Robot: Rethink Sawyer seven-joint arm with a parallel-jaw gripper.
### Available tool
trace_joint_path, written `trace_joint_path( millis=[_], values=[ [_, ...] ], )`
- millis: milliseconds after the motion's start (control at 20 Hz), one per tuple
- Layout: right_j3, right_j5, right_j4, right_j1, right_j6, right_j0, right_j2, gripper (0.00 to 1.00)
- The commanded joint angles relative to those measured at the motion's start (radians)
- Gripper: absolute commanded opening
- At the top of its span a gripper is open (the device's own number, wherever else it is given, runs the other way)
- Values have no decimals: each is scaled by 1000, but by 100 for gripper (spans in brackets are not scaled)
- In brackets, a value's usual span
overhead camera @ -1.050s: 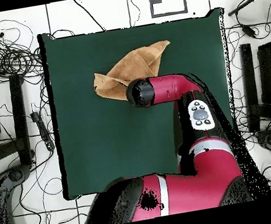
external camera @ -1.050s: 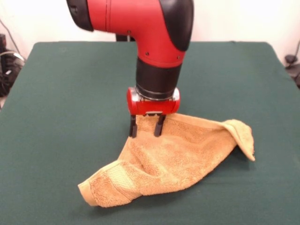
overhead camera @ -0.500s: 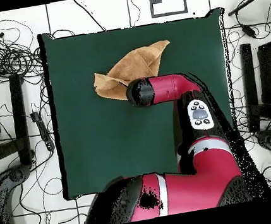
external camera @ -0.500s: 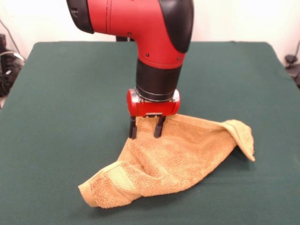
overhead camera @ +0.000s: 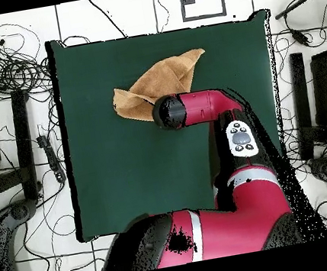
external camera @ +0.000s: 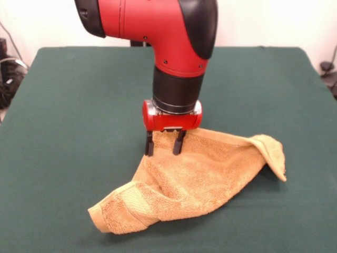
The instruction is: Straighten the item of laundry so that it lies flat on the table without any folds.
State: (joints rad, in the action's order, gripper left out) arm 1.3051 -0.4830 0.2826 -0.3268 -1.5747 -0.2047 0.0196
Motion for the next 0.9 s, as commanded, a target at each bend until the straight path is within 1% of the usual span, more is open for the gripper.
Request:
trace_joint_path(
  millis=[50, 550, 900],
  values=[
    [81, 6, -9, 47, -136, 26, 44, 100],
    [84, 1, -6, 40, -126, 24, 46, 100],
    [87, 15, -11, 39, -153, 31, 36, 100]
  ],
)
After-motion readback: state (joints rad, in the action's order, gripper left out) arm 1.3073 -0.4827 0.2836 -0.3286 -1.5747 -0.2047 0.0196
